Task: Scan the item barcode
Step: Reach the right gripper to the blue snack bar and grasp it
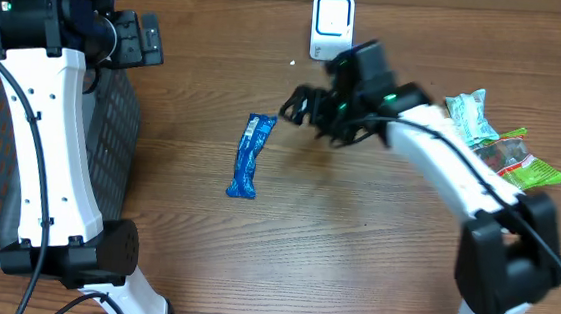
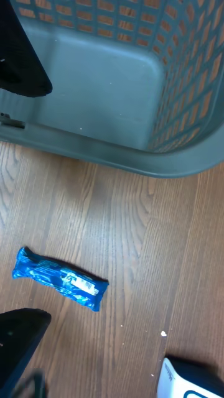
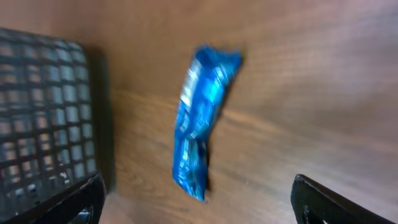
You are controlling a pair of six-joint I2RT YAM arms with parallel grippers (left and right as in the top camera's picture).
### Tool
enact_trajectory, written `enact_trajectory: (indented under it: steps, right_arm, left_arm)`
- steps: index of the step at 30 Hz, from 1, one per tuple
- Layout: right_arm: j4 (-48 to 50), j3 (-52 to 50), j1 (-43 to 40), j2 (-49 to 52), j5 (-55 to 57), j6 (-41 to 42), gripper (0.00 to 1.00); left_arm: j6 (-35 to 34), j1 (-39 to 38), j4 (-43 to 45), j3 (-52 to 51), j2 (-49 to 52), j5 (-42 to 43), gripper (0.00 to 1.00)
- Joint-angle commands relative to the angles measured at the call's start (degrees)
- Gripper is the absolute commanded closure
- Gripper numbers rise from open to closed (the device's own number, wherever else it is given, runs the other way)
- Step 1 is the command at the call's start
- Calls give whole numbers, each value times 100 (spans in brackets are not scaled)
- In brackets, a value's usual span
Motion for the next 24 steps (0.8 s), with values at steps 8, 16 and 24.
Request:
enact_trajectory:
  steps: [8,16,24]
  right_arm:
    - [1191,-94,748,1537,-243,765,18]
    - [2105,-94,817,2216,-503,1325,49]
    - [2140,-74,629,2323,-584,1436,96]
  left_arm:
    - [-39,-39,9,87,-140,44,0]
    - [-37,-39,9,87,-140,44,0]
    - [-37,-39,9,87,-140,42,0]
